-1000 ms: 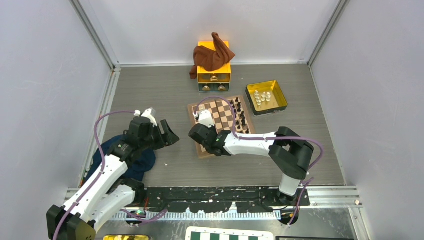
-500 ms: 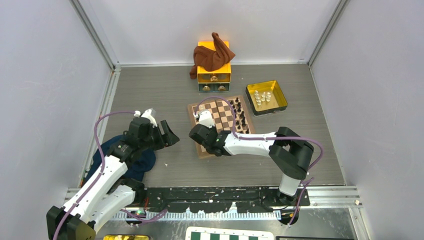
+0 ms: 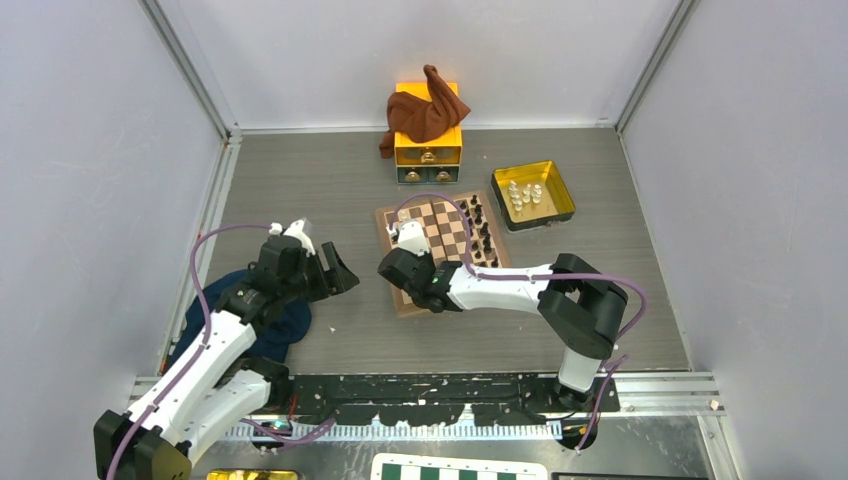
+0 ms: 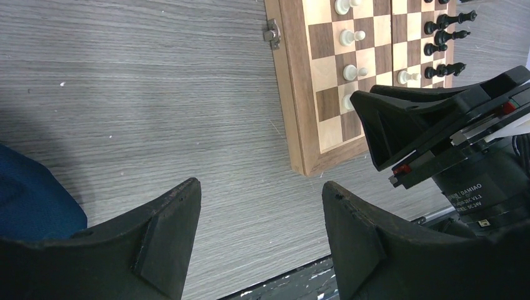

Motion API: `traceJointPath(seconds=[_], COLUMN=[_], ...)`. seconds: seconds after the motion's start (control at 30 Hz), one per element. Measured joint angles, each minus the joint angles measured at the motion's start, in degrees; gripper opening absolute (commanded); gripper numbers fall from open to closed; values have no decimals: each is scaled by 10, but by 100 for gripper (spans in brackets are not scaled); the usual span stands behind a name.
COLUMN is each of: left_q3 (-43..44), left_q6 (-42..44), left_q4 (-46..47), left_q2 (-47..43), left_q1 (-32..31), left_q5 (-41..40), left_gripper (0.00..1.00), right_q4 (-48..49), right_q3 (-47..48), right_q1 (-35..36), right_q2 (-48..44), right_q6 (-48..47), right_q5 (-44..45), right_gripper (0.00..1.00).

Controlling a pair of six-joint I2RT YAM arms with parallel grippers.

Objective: Set up the chess pieces on the board
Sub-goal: Pick up the chess piece from the chessboard.

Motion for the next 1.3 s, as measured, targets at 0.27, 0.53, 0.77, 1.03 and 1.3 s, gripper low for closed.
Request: traceJointPath(seconds=[0.27, 0.53, 0.77, 1.03, 1.3], left_q3=[-1, -2, -3, -3, -4], left_q6=[0, 0, 0, -1, -1], left_q4=[2, 4, 4, 4, 4], left_q2=[2, 2, 2, 2, -1], left_q1=[0, 0, 0, 0, 0], left_q5=[2, 2, 3, 5, 5], left_gripper=[72, 72, 72, 72, 72], right_q4=[0, 0, 0, 0, 0], right_q3=[0, 0, 0, 0, 0], right_q1=[0, 0, 0, 1, 8], right_q2=[0, 0, 0, -4, -14], right_q6=[0, 0, 0, -6, -7], right_q5=[4, 4, 3, -2, -6], right_gripper=[32, 32, 32, 33, 35])
